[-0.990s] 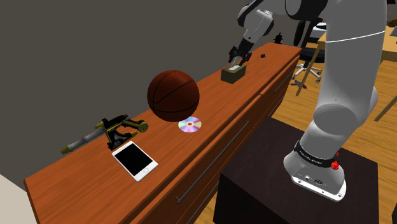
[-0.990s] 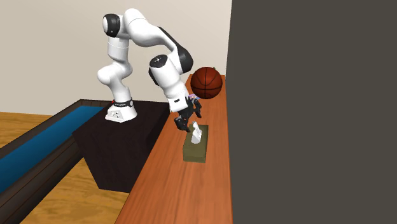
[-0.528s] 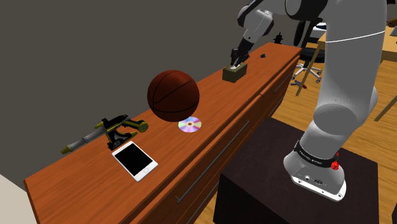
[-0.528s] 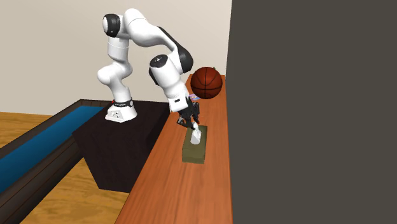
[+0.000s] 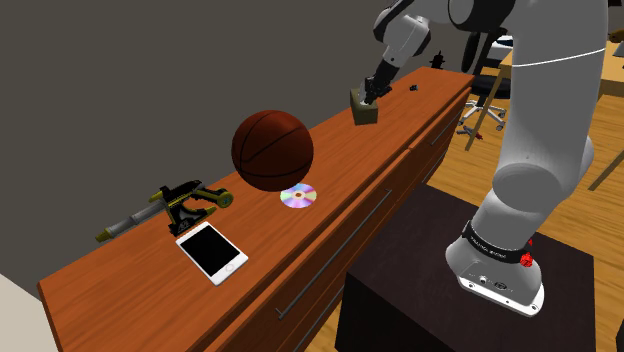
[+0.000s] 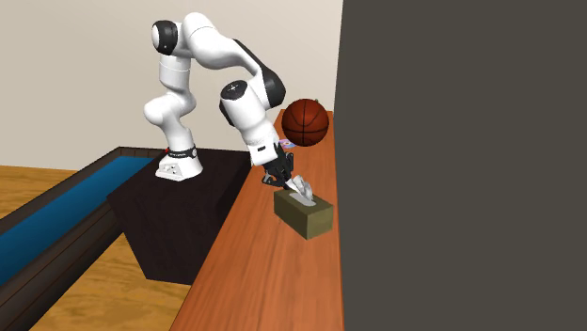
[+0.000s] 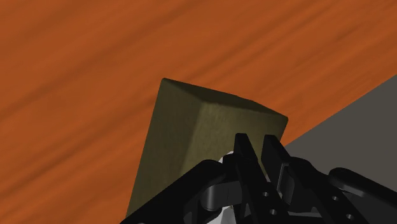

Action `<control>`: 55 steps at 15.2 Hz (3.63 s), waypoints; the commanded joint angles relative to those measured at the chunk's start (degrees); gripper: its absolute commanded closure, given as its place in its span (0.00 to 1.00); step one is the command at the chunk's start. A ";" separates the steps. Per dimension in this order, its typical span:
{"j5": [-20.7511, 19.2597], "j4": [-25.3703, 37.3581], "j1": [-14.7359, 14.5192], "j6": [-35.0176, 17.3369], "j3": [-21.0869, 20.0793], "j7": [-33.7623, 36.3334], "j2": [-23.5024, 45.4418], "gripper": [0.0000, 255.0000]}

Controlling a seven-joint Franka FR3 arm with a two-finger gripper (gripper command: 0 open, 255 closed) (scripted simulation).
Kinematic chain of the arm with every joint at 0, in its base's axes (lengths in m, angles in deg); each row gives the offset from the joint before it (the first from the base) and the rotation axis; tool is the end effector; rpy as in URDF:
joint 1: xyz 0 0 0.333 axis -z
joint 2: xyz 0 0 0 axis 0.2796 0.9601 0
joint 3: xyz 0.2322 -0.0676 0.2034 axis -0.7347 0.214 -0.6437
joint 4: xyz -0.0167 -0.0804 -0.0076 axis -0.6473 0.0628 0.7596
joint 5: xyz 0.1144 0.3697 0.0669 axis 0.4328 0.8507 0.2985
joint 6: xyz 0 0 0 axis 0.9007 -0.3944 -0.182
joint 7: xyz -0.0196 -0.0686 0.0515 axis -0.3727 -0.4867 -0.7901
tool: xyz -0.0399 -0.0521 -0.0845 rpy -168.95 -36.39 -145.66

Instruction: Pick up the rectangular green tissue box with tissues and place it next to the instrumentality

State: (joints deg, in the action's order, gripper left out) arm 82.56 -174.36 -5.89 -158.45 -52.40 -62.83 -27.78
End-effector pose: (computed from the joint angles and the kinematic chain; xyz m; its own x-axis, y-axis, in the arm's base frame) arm 0.5203 -0.3795 0.3609 0.8358 -0.5233 0.1658 -0.4429 -0.8213 -0.3597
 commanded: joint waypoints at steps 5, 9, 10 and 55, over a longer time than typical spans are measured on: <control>-1.92 1.30 -0.46 2.42 0.70 2.08 -1.73 1.00; -3.34 2.62 -0.71 4.44 1.21 3.67 -3.00 1.00; -3.68 2.98 -0.76 4.96 1.33 4.06 -3.29 1.00; -24.79 -7.24 -9.25 13.23 -3.03 28.42 -34.63 1.00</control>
State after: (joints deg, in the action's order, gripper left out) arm 59.11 -179.32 -14.86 -144.64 -54.44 -36.02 -59.88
